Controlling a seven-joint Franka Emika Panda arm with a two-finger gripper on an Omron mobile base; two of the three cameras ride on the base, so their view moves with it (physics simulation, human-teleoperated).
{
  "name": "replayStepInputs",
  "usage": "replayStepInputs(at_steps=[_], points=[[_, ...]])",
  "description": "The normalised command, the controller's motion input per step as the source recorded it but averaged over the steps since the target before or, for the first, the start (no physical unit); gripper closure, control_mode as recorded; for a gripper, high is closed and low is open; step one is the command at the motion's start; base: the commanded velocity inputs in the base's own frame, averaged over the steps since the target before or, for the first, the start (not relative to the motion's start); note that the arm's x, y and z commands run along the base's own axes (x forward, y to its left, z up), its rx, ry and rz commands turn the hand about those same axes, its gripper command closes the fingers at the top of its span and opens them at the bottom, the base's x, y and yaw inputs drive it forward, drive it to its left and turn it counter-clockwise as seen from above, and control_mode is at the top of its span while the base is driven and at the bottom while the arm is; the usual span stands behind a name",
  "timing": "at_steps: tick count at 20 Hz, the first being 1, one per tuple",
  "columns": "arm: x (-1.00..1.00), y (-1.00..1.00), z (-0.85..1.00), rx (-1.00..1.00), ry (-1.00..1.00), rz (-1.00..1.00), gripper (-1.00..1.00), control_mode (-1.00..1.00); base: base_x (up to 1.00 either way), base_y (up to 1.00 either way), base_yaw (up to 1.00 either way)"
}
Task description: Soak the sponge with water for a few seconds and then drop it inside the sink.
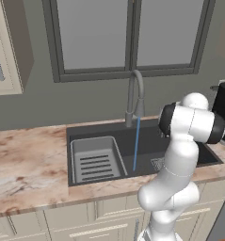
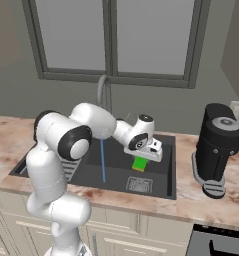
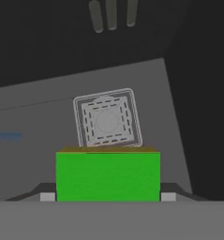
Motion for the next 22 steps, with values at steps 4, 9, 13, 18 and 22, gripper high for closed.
replayStepInputs(at_steps=[4, 9, 13, 18, 22], points=[[0.30, -0.06, -0.22, 0.00, -0.02, 0.00, 1.00, -1.00, 0.00, 0.00, 0.00], [0.09, -0.08, -0.11, 0.00, 0.00, 0.00, 1.00, -1.00, 0.00, 0.00, 0.00], [0.00, -0.14, -0.01, 0.00, 0.00, 0.00, 1.00, -1.00, 0.00, 0.00, 0.00], [0.00, -0.09, -0.12, 0.00, 0.00, 0.00, 1.00, -1.00, 0.00, 0.00, 0.00], [0.00, 0.00, -0.35, 0.00, -0.05, 0.00, 1.00, -1.00, 0.00, 0.00, 0.00]])
